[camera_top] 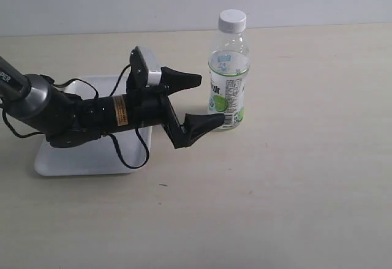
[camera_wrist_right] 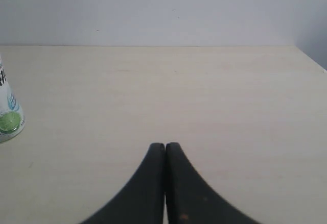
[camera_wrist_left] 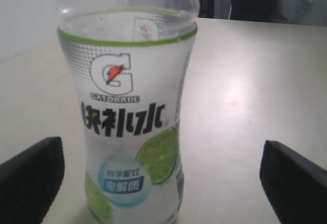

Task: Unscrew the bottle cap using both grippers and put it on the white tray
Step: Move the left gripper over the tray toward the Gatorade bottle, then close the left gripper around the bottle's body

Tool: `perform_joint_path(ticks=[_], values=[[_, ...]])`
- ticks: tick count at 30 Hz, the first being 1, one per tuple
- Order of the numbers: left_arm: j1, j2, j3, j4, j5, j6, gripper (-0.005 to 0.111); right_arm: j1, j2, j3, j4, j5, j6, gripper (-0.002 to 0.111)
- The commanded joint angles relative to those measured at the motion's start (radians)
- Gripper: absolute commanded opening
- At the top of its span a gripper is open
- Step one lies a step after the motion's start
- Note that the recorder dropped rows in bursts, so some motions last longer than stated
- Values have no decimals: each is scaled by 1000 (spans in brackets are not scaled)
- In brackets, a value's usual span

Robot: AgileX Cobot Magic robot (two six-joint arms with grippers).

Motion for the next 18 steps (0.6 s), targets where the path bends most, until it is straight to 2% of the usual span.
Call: perform_joint_path(ticks=[1,5,18], values=[[-13,41,-23,-81,9,30,105,-3,-6,5,-1,-4,0,0],[-15,67,-46,-146,14,30,105,-3,-6,5,-1,-4,0,0],[-56,103,-113,-113,35,20,105,-3,-6,5,-1,-4,0,0]])
